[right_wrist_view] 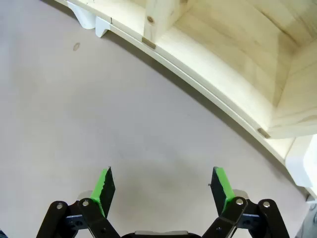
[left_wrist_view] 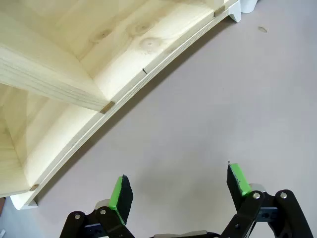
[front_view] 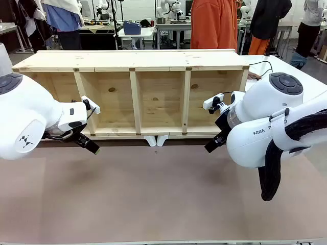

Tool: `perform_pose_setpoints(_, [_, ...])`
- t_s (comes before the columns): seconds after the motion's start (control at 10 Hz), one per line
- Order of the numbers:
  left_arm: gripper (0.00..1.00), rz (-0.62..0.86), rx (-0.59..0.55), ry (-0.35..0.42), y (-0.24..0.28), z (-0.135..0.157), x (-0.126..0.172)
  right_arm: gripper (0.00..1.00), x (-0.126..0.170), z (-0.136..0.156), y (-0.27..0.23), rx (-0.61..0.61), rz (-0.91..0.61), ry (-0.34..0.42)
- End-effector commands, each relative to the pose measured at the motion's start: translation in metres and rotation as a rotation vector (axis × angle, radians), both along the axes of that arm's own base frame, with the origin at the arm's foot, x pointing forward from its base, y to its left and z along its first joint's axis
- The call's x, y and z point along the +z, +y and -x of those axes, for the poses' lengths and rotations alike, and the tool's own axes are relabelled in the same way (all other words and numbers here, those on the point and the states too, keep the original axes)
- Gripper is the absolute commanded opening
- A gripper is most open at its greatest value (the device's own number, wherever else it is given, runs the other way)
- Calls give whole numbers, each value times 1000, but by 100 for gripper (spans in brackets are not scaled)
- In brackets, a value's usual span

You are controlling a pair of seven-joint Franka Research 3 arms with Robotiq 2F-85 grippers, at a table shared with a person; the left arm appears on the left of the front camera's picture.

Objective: Perform cable management.
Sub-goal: When the cord part of the Power Cable appears at the lower middle area of the table and stops, grasp the cord part of the Power Cable.

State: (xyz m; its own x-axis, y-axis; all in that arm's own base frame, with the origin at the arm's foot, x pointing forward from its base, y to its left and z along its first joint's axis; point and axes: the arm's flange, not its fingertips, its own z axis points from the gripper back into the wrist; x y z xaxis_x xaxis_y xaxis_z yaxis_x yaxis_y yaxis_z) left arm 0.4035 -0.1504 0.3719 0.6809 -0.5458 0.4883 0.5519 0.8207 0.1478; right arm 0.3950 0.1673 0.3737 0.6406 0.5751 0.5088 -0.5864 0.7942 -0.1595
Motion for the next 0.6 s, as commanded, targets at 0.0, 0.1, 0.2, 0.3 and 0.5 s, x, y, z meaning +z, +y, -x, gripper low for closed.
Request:
perform_pose_setpoints(0.0, [100,0,0,0,0,0,0,100,0,0,0,0,0,0])
perform_pose_setpoints(0.1, [100,0,0,0,0,0,0,100,0,0,0,0,0,0])
perform_pose_setpoints(0.2, [100,0,0,0,0,0,0,100,0,0,0,0,0,0])
perform_pose_setpoints(0.3, [100,0,0,0,0,0,0,100,0,0,0,0,0,0])
perform_pose_setpoints(0.5, [100,0,0,0,0,0,0,100,0,0,0,0,0,0])
